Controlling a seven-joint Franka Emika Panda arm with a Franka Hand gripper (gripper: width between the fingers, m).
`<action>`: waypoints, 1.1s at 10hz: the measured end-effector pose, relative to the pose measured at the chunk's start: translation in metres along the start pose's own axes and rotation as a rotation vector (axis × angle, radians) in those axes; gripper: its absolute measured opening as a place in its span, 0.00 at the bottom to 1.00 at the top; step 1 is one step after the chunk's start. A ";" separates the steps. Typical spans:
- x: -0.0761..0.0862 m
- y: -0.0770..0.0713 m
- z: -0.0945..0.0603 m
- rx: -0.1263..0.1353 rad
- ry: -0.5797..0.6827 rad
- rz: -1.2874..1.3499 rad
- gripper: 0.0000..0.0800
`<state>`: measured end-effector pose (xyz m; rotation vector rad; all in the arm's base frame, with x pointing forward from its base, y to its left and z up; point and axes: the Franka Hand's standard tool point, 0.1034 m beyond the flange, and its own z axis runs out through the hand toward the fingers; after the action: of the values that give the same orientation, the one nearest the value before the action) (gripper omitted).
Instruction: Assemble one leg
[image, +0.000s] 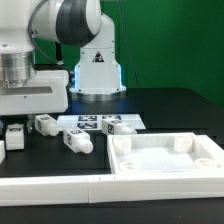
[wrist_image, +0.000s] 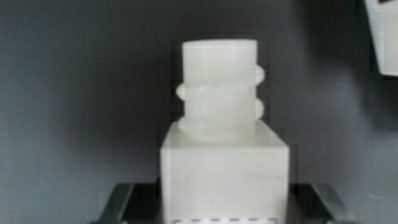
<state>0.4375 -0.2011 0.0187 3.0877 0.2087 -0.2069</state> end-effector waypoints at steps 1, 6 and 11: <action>-0.002 -0.002 0.000 0.002 -0.002 -0.003 0.36; -0.007 -0.004 0.006 -0.005 0.002 -0.181 0.36; -0.004 -0.009 0.005 -0.007 0.004 -0.171 0.58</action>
Offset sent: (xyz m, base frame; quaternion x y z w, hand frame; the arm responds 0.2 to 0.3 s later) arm -0.0023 0.0083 -0.0075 0.0198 0.0522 -0.1326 0.9896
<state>0.4318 -0.1934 0.0136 3.0637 0.4731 -0.2053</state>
